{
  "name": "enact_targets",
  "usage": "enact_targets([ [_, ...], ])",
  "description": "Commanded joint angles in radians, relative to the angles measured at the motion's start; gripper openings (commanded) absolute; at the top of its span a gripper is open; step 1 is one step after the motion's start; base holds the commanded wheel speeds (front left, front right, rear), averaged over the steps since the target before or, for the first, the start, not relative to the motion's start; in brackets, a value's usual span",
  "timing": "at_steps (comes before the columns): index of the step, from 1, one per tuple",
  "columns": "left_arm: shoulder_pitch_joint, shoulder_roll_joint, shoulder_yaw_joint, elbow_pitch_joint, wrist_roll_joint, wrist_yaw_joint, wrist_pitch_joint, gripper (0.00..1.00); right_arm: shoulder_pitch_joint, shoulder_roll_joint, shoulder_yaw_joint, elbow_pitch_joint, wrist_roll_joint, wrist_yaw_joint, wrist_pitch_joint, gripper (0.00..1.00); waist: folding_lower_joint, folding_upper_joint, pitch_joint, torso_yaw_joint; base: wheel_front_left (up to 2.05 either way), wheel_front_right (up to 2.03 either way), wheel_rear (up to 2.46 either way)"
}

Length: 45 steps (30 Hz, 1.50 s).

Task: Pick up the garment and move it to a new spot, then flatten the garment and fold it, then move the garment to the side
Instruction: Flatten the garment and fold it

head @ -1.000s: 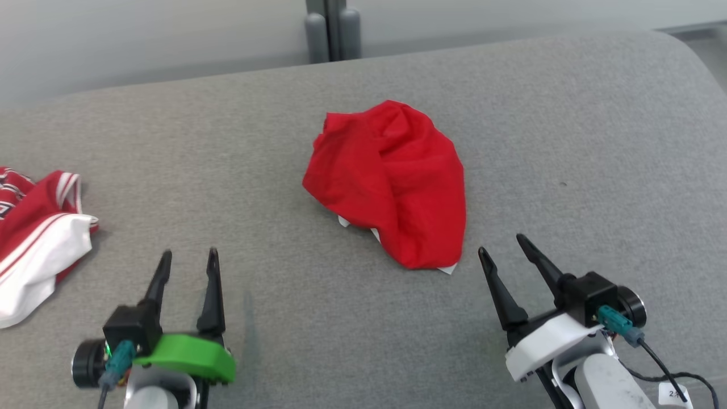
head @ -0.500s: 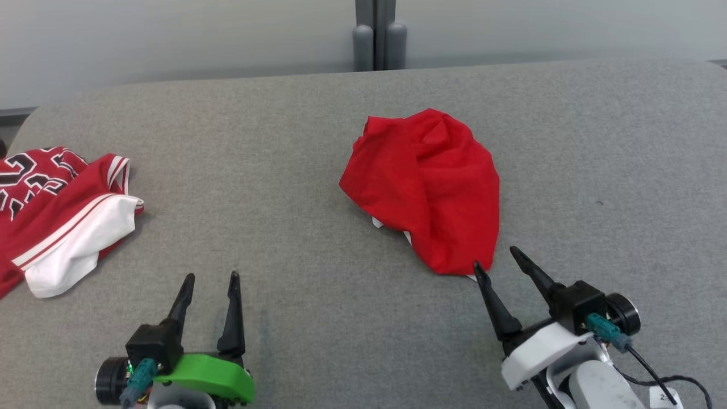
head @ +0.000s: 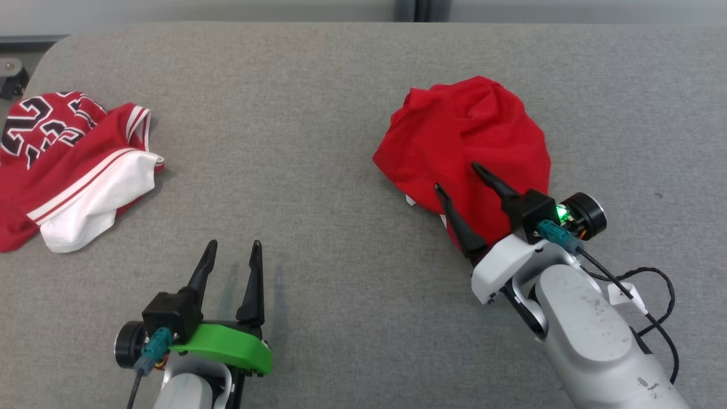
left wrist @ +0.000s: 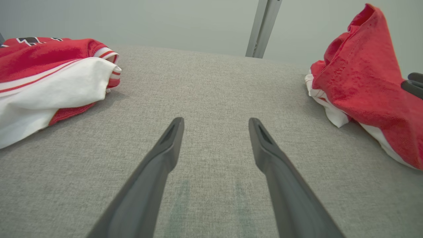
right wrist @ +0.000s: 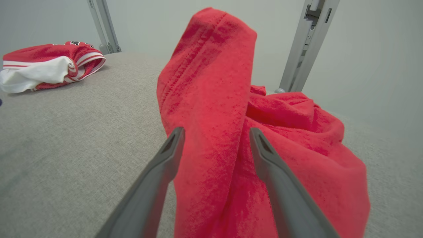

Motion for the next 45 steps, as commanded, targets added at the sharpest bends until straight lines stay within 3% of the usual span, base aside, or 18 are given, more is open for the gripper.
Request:
enact_targets([
  [1,-0.02,0.002,-0.001,0.001,-0.008,-0.003,-0.001,1.0,-0.024,-0.004,0.006,0.033,0.007,-0.002,0.0,1.0,0.0,-0.0001,0.038,0.04,0.0,0.0,0.0],
  [3,-0.027,0.002,-0.005,0.004,-0.008,-0.003,-0.001,1.0,-0.054,-0.006,0.004,0.078,0.01,-0.002,0.0,1.0,0.0,-0.0001,0.043,0.051,0.0,0.0,0.0],
  [4,-0.03,0.002,-0.007,0.005,-0.007,-0.003,-0.001,1.0,-0.06,-0.005,0.009,0.094,0.012,-0.002,0.0,0.89,0.0,-0.0001,0.044,0.055,0.0,0.0,0.0],
  [6,-0.034,0.002,-0.008,0.008,-0.005,-0.003,-0.001,1.0,-0.076,-0.005,0.02,0.131,0.017,-0.002,0.0,0.17,0.0,-0.0001,0.045,0.063,0.0,0.0,0.0],
  [7,-0.035,0.002,-0.009,0.008,-0.006,-0.003,-0.001,1.0,-0.082,-0.004,0.026,0.143,0.025,-0.002,0.0,0.0,0.0,-0.0001,0.044,0.066,0.0,0.0,0.0],
  [13,-0.046,0.002,-0.018,0.01,-0.017,-0.003,-0.001,1.0,-0.138,-0.004,0.132,0.103,0.133,-0.002,0.0,0.0,0.0,-0.0001,0.038,0.084,0.0,0.0,0.0],
  [16,-0.037,0.002,-0.017,0.01,-0.009,-0.003,-0.001,1.0,-0.206,-0.003,0.226,-0.007,0.265,-0.002,0.0,0.0,0.0,-0.0001,0.021,0.089,0.0,0.0,0.0],
  [19,-0.01,0.002,-0.007,0.014,0.002,-0.003,-0.001,1.0,-0.292,-0.005,0.252,-0.147,0.408,-0.002,-0.001,0.0,0.0,-0.0001,0.0,0.084,0.0,0.0,0.0],
  [24,0.009,0.002,0.001,0.019,0.015,-0.003,-0.001,1.0,-0.379,-0.006,0.101,-0.295,0.5,-0.002,0.0,0.0,0.0,-0.0001,-0.027,0.074,0.0,0.0,0.0],
  [29,0.009,0.002,0.008,0.008,0.014,-0.003,-0.001,1.0,-0.319,-0.005,-0.067,-0.217,0.383,-0.002,0.0,0.0,0.0,-0.0001,-0.023,0.055,0.0,0.0,0.0],
  [30,0.007,0.002,0.008,0.004,0.013,-0.003,-0.001,1.0,-0.299,-0.005,-0.096,-0.194,0.355,-0.002,0.0,0.18,0.0,-0.0001,-0.018,0.051,0.0,0.0,0.0],
  [31,0.005,0.002,0.005,0.002,0.01,-0.003,-0.001,1.0,-0.266,-0.004,-0.132,-0.157,0.315,-0.002,0.0,0.64,0.0,-0.0001,-0.012,0.046,0.0,0.0,0.0],
  [32,0.003,0.002,0.003,0.0,0.01,-0.003,-0.001,1.0,-0.238,-0.004,-0.157,-0.12,0.275,-0.002,0.0,1.0,0.0,-0.0001,-0.008,0.042,0.0,0.0,0.0],
  [38,-0.011,0.002,-0.007,0.001,0.019,-0.003,-0.001,1.0,-0.089,-0.011,-0.385,0.057,0.056,-0.002,0.0,1.0,0.0,-0.0001,0.022,0.014,0.0,0.0,0.0],
  [45,-0.03,0.005,-0.014,-0.001,0.025,-0.003,-0.001,1.0,0.017,-0.005,-0.513,0.039,-0.054,-0.002,0.0,1.0,0.0,-0.0001,0.036,-0.008,0.0,0.0,0.0],
])
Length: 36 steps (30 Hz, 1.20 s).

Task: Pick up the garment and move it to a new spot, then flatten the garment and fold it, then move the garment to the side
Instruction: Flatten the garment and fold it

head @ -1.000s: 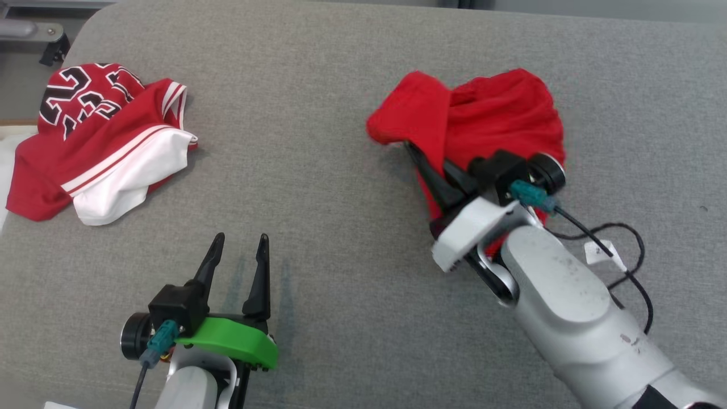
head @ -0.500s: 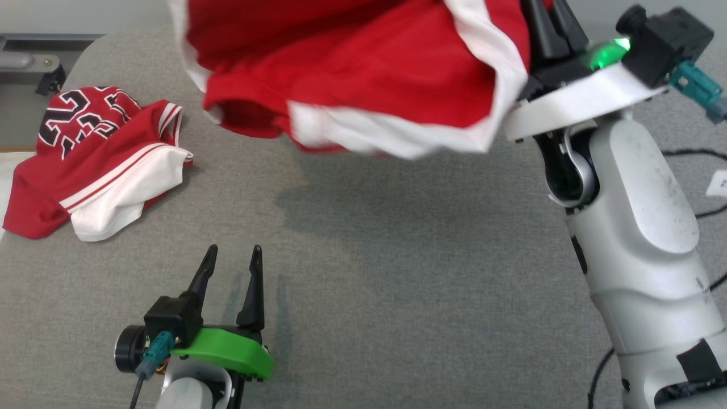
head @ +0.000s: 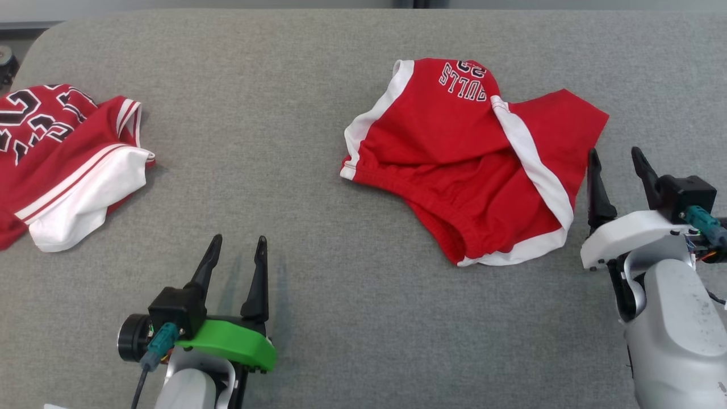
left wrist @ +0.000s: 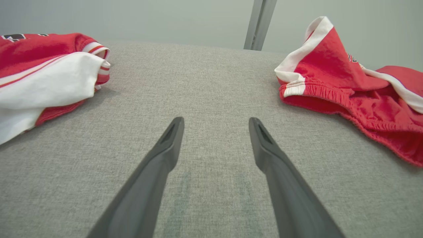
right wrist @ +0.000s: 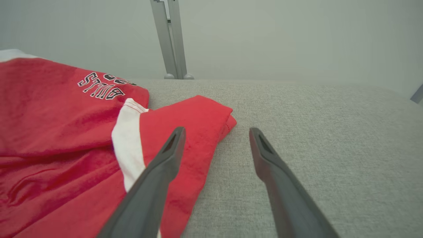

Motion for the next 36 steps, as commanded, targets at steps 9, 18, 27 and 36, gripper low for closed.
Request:
enact_targets([
  [9,-0.034,0.003,-0.037,-0.021,-0.001,-0.003,-0.001,1.0,0.075,-0.001,0.089,-0.15,0.031,-0.002,0.0,1.0,0.0,-0.0001,0.006,-0.025,0.0,0.0,0.0],
  [18,-0.04,0.005,-0.099,-0.05,-0.006,-0.003,-0.001,1.0,0.133,0.0,0.132,-0.258,0.09,-0.002,0.0,1.0,0.0,-0.0001,0.001,-0.074,0.0,0.0,0.0],
  [27,-0.091,0.02,-0.296,-0.048,-0.013,-0.003,-0.001,1.0,0.178,0.0,0.146,-0.271,0.13,-0.002,0.0,1.0,0.0,-0.0001,0.025,-0.202,0.0,0.0,0.0],
  [36,-0.137,0.066,-0.464,0.029,-0.08,-0.003,-0.001,1.0,0.201,0.001,0.139,-0.279,0.145,-0.002,0.0,1.0,0.0,-0.0001,0.062,-0.304,0.0,0.0,0.0],
])
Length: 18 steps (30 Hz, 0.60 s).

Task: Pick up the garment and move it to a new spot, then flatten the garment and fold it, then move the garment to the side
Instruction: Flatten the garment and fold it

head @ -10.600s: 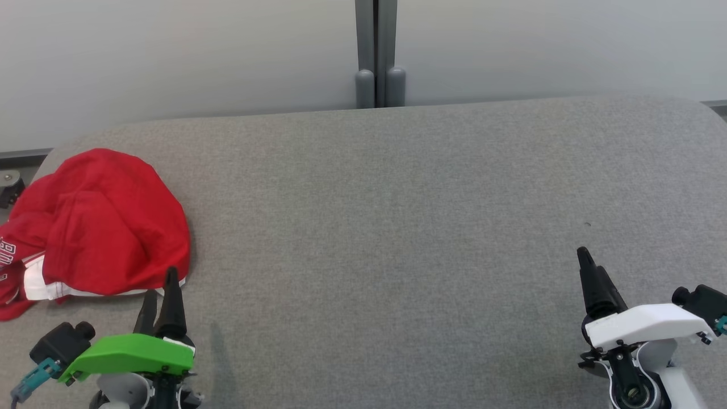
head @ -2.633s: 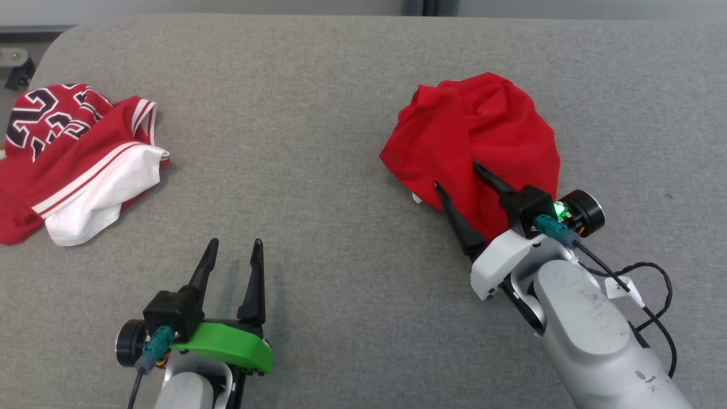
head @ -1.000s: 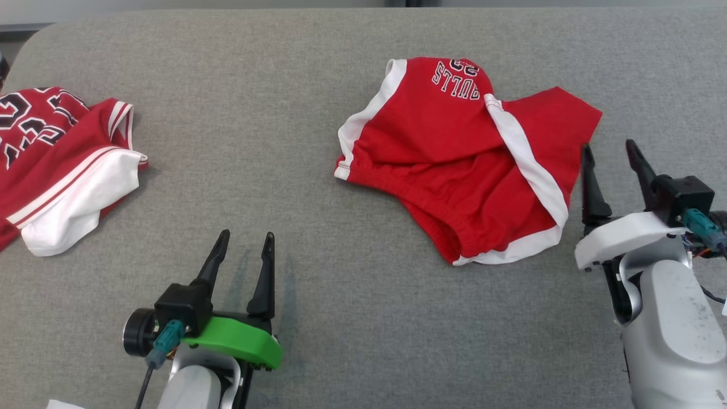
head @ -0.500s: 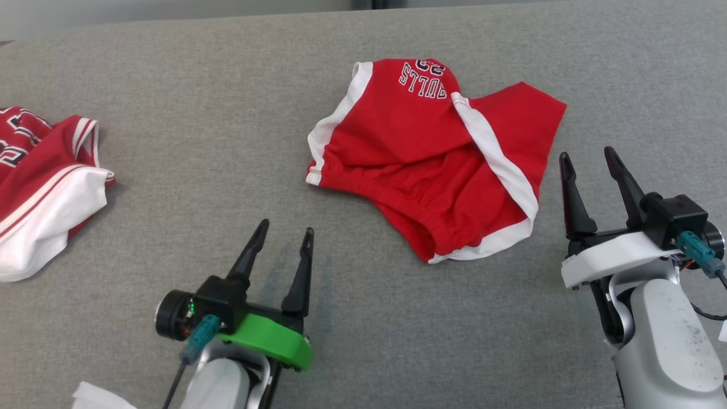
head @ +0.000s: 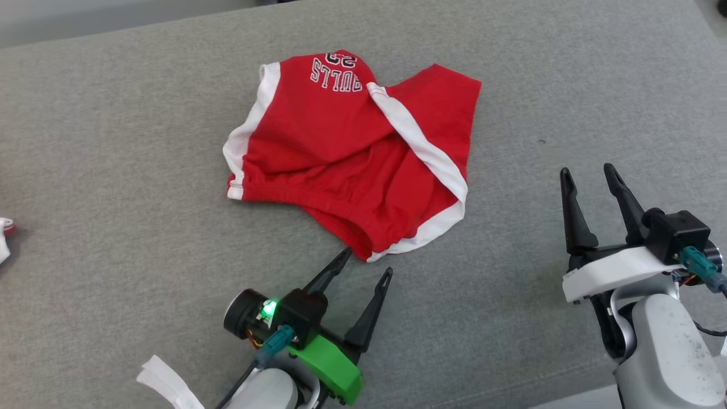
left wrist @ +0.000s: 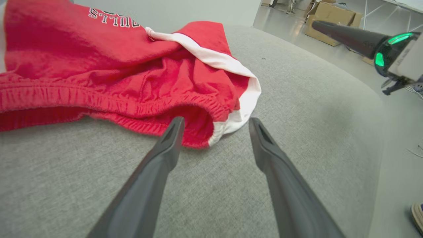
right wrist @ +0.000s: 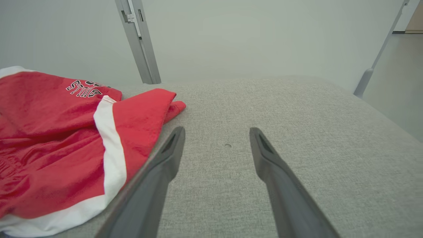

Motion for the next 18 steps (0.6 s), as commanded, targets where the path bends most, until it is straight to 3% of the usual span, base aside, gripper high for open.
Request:
enact_targets([
  [1,-0.022,0.016,-0.005,0.012,-0.013,-0.003,-0.001,1.0,0.013,-0.003,-0.002,-0.007,0.005,-0.002,0.0,1.0,0.0,0.0,0.03,-0.048,0.0,0.0,0.0],
  [10,-0.061,0.034,-0.021,0.053,-0.04,-0.003,-0.001,0.99,0.016,-0.003,0.004,-0.009,0.023,-0.002,0.0,1.0,0.0,0.0,0.052,-0.068,0.0,0.0,0.0],
  [13,-0.07,0.028,-0.011,0.068,-0.061,-0.003,-0.001,0.15,0.011,-0.003,0.008,-0.008,0.019,-0.002,0.0,1.0,0.0,0.0,0.054,-0.068,0.0,0.0,0.0],
  [14,-0.075,0.027,-0.01,0.066,-0.07,-0.003,-0.001,0.0,0.01,-0.003,0.008,-0.008,0.019,-0.002,0.0,1.0,0.0,0.0,0.052,-0.067,0.0,0.0,0.0],
  [18,-0.076,0.026,0.005,0.05,-0.097,-0.003,-0.001,0.0,0.02,-0.002,0.003,-0.002,0.012,-0.002,0.0,1.0,0.0,0.0,0.036,-0.048,0.0,0.0,0.0],
])
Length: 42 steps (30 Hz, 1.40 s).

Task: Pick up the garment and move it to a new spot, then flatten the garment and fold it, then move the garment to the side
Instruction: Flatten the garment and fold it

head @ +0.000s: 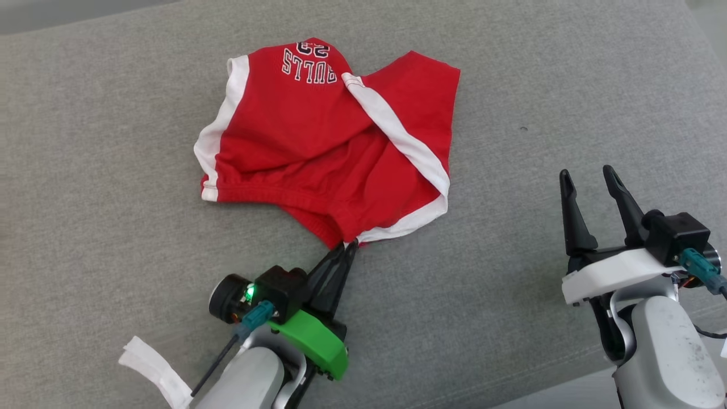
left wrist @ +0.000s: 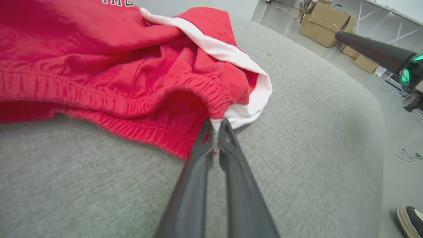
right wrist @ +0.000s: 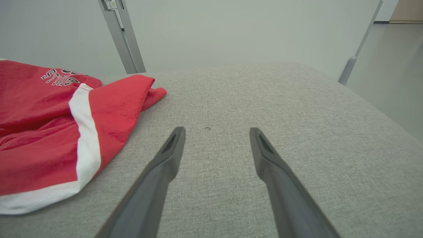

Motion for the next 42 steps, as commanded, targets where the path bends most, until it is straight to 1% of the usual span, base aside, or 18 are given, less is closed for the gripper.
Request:
enact_targets([
  [1,-0.01,0.005,0.01,-0.004,-0.007,-0.003,-0.001,0.0,0.018,-0.003,-0.002,0.004,-0.003,-0.002,0.0,1.0,0.0,0.0,-0.014,0.02,0.0,0.0,0.0],
  [7,0.036,-0.004,0.072,-0.032,-0.016,-0.003,-0.001,0.0,0.035,-0.003,-0.012,0.015,-0.02,-0.002,0.0,1.0,0.0,0.0,-0.059,0.099,0.0,0.0,0.0],
  [12,0.078,-0.006,0.165,-0.028,-0.009,-0.003,-0.001,0.0,0.033,-0.003,0.008,0.027,-0.024,-0.002,0.0,1.0,0.0,0.0,-0.094,0.176,0.0,0.0,0.0],
  [17,0.099,0.003,0.222,-0.007,0.005,-0.003,-0.001,0.0,0.009,-0.003,0.06,0.034,-0.032,-0.002,0.0,1.0,0.0,0.0,-0.109,0.239,0.0,0.0,0.0],
  [23,0.107,-0.016,0.274,0.018,0.021,-0.003,-0.001,0.0,-0.03,-0.003,0.13,0.053,-0.035,-0.002,0.0,1.0,0.0,0.0,-0.112,0.289,0.0,0.0,0.0],
  [24,0.107,-0.02,0.275,0.02,0.023,-0.003,-0.001,0.3,-0.039,-0.003,0.142,0.058,-0.034,-0.002,0.0,1.0,0.0,0.0,-0.11,0.294,0.0,0.0,0.0],
  [25,0.107,-0.024,0.275,0.022,0.024,-0.003,-0.001,0.62,-0.05,-0.003,0.154,0.065,-0.035,-0.002,0.0,1.0,0.0,0.0,-0.107,0.3,0.0,0.0,0.0],
  [26,0.105,-0.029,0.273,0.022,0.025,-0.003,-0.001,1.0,-0.064,-0.003,0.169,0.077,-0.039,-0.002,0.0,1.0,0.0,0.0,-0.103,0.307,0.0,0.0,0.0],
  [30,0.098,-0.043,0.271,0.012,0.035,-0.003,-0.001,1.0,-0.144,-0.004,0.213,0.143,-0.057,-0.002,0.0,1.0,0.0,0.0,-0.077,0.338,0.0,0.0,0.0],
  [34,0.092,-0.055,0.261,0.001,0.042,-0.003,-0.001,1.0,-0.23,-0.003,0.23,0.237,-0.058,-0.002,0.0,1.0,0.0,0.0,-0.052,0.372,0.0,0.0,0.0],
  [40,0.092,-0.065,0.253,0.005,0.036,-0.003,-0.001,1.0,-0.331,-0.003,0.236,0.403,-0.059,-0.002,0.0,1.0,0.0,0.0,-0.027,0.417,0.0,0.0,0.0],
  [42,0.088,-0.066,0.253,0.004,0.032,-0.003,-0.001,1.0,-0.355,-0.005,0.22,0.455,-0.073,-0.002,0.0,1.0,0.0,0.0,-0.018,0.431,0.0,0.0,0.0],
])
